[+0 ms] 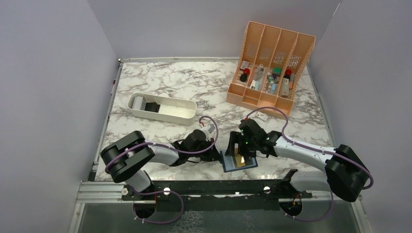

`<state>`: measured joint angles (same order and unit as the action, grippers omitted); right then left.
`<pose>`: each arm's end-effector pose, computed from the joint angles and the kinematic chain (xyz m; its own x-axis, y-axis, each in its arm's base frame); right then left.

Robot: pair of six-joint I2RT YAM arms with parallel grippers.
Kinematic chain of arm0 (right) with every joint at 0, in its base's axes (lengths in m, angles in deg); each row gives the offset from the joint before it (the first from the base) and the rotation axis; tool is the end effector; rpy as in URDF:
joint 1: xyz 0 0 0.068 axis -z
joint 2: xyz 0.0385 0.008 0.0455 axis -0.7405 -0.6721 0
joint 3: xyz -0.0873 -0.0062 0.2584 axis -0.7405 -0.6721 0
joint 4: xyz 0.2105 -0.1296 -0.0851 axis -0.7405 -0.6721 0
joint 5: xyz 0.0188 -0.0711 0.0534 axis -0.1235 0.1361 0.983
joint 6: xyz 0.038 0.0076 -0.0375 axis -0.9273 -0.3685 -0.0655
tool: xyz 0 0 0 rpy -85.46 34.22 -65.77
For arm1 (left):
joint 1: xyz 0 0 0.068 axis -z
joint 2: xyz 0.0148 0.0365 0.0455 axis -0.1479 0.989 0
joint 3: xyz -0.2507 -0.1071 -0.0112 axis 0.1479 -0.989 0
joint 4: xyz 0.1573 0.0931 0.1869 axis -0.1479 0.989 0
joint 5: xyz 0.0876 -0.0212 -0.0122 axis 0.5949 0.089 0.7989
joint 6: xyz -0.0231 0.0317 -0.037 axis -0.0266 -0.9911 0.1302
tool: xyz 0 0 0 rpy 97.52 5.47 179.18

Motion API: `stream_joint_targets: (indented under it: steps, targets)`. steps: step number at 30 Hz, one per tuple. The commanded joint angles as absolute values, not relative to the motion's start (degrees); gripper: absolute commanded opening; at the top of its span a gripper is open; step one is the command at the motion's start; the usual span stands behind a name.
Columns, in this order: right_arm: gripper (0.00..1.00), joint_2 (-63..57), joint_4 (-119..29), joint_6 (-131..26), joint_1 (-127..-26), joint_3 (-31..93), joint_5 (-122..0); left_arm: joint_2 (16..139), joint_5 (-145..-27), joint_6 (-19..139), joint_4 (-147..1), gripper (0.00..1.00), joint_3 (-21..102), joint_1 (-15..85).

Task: Put the credit cards into the card holder
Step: Insert the credit card into the card holder.

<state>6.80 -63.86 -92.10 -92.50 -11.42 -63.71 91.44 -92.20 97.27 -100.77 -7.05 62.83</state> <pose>0.1565 0.1597 0.1670 -0.9480 0.0742 -0.3094 -0.0734 0.8952 0.4396 0.1469 -0.2202 0.1206 -0.9033 0.0044 -0.4291 0.3431 0.6078 -0.7161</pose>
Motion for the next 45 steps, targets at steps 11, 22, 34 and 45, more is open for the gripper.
stream_joint_targets:
  steps: [11,22,34,45]
  targets:
    - [0.80,7.95,-70.47,-89.52,-92.51,-10.47,-67.84,90.42,-91.23,97.21,-99.51,0.00,-8.95,63.18]
    - [0.67,8.14,-62.98,-87.91,-92.51,-12.84,-60.27,90.42,-90.94,97.32,-99.51,0.00,-8.70,63.65]
    - [0.55,5.09,-54.66,-87.60,-92.51,-15.27,-52.54,89.71,-90.24,97.64,-99.51,0.00,-8.69,64.14]
    - [0.49,5.73,-53.78,-86.47,-92.51,-15.46,-50.08,86.77,-88.00,97.70,-98.55,0.00,-10.01,64.28]
